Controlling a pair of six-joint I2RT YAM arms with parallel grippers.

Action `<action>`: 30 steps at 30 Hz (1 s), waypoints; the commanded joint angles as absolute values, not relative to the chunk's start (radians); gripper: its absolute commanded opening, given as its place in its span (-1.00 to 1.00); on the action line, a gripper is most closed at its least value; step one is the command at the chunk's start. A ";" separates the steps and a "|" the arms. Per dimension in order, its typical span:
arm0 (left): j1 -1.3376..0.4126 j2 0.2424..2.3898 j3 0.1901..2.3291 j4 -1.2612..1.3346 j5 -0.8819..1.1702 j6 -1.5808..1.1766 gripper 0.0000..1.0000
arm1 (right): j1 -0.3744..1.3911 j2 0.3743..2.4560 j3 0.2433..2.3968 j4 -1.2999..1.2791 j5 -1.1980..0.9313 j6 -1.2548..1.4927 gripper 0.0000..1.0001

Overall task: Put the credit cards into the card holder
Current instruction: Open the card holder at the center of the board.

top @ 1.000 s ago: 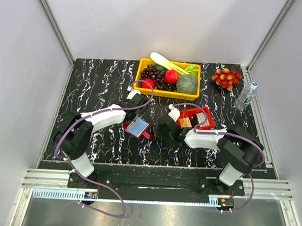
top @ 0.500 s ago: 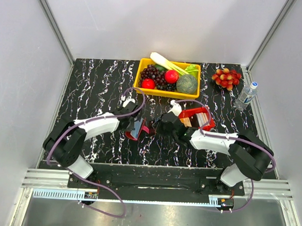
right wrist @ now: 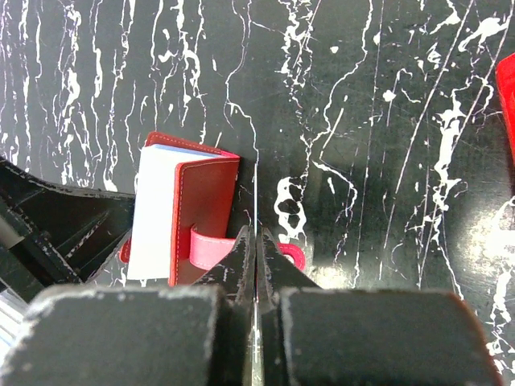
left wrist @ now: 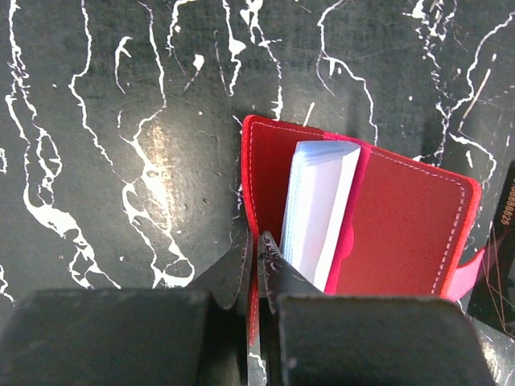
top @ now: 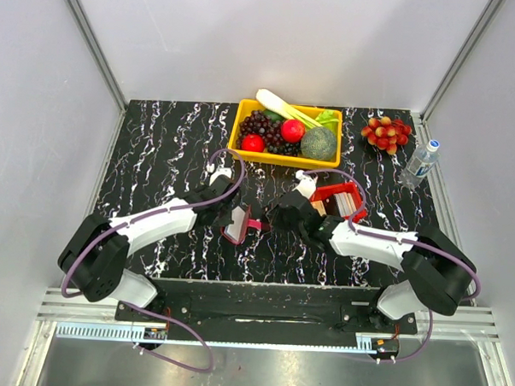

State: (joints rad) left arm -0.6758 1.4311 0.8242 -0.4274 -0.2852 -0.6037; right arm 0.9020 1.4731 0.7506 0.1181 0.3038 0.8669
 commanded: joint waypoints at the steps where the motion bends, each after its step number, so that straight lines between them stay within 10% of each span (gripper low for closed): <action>1: -0.704 1.396 0.854 -0.436 -0.259 -0.617 -1.00 | 0.894 1.453 0.793 0.089 0.365 0.859 -1.00; 30: -0.749 1.378 0.884 -0.476 -0.305 -0.640 -1.00 | 0.899 1.431 0.808 0.193 0.276 0.916 -1.00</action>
State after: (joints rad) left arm -0.7441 1.4033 0.8581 -0.4835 -0.2882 -0.6281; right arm 0.8967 1.3964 0.7929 0.1051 0.3145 0.8604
